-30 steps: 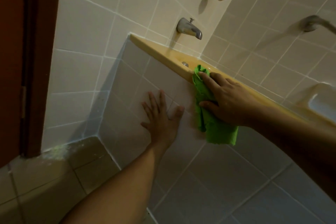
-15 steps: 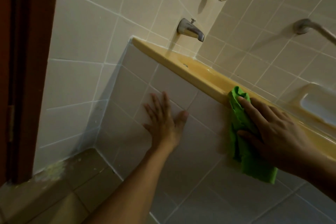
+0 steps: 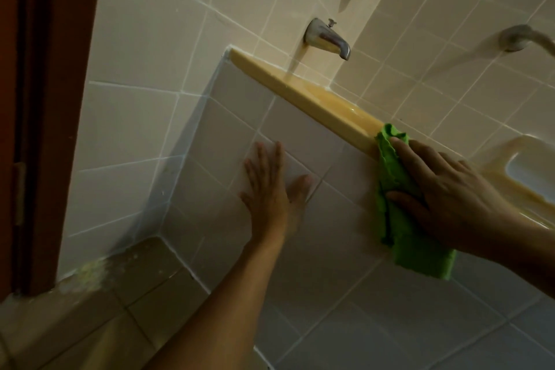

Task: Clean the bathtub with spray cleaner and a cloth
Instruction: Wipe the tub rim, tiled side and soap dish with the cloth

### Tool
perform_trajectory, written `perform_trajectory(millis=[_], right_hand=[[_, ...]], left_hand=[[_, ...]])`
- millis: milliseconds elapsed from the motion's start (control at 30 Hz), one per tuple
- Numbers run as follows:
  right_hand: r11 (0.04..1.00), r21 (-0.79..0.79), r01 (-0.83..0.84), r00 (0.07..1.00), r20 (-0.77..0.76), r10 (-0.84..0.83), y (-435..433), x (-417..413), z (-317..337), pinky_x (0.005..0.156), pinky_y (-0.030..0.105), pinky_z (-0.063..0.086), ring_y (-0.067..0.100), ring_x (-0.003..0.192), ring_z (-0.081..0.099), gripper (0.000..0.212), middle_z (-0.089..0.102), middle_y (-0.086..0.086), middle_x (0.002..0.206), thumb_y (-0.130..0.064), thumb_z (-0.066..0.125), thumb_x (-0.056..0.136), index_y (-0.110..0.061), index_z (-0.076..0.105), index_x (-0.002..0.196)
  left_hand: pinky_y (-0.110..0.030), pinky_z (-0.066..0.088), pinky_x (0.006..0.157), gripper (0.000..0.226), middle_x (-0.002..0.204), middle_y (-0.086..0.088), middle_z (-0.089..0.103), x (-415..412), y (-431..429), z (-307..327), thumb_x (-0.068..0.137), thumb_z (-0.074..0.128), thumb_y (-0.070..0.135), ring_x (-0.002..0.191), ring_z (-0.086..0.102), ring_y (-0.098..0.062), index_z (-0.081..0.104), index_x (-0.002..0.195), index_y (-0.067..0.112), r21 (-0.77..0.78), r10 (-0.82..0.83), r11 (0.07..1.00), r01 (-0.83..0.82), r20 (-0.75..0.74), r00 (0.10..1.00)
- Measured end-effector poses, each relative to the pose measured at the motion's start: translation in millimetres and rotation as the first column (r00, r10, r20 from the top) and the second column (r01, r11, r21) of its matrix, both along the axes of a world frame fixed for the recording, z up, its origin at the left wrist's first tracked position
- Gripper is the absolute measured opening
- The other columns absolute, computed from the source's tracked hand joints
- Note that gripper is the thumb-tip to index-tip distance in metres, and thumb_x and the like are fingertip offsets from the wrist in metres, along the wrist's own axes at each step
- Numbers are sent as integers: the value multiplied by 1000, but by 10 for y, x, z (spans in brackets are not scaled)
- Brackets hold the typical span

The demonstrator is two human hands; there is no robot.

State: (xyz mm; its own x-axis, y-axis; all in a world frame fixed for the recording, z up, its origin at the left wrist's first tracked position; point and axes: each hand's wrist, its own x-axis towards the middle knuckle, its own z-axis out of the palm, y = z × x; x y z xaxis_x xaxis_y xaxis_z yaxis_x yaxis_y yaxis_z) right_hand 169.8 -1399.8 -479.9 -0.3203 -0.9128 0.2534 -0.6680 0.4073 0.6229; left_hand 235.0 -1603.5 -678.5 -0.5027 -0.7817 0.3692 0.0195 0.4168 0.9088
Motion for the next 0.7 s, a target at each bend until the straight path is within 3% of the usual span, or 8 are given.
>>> perform_trajectory(millis=[167,400,500,633,700], right_hand=[[999,12,-49,999,11,49,-566,18,23,112,50,41,31,139,40,89,27,7,160,-78,7,90,-26,-3,162],[996,22,-88,996,-6,88,-1248,106,39,109,49,41,33,137,41,84,27,7,158,-69,27,97,-23,-2,161],[994,22,-105,994,-9,105,-1517,118,45,108,49,41,36,133,44,83,30,9,156,-66,33,99,-22,1,161],[990,6,-141,990,25,141,-1785,153,44,106,50,41,39,131,45,79,33,11,155,-61,38,102,-20,5,161],[988,-9,-154,986,66,154,-1807,147,40,107,50,40,39,133,45,77,34,11,155,-58,39,102,-21,6,162]], left_hand=[[-72,3,116,81,163,22,-34,80,-134,-139,97,40,69,153,-31,-15,-13,156,54,-81,-5,997,1,-43,999],[-63,14,120,73,168,18,-25,52,-278,-247,99,36,70,155,-22,-15,-15,151,62,-172,82,981,-89,-50,995],[-59,20,121,76,170,11,-21,4,-411,-333,97,31,74,155,-17,-16,-9,158,52,-223,111,967,-123,-65,992],[-50,21,121,87,174,2,-1,-37,-552,-413,94,21,79,160,-3,-23,5,165,32,-257,118,958,-124,-40,992],[-50,16,126,82,174,-2,4,-14,-548,-400,97,31,70,160,0,-24,9,165,30,-235,109,965,-119,-52,993]])
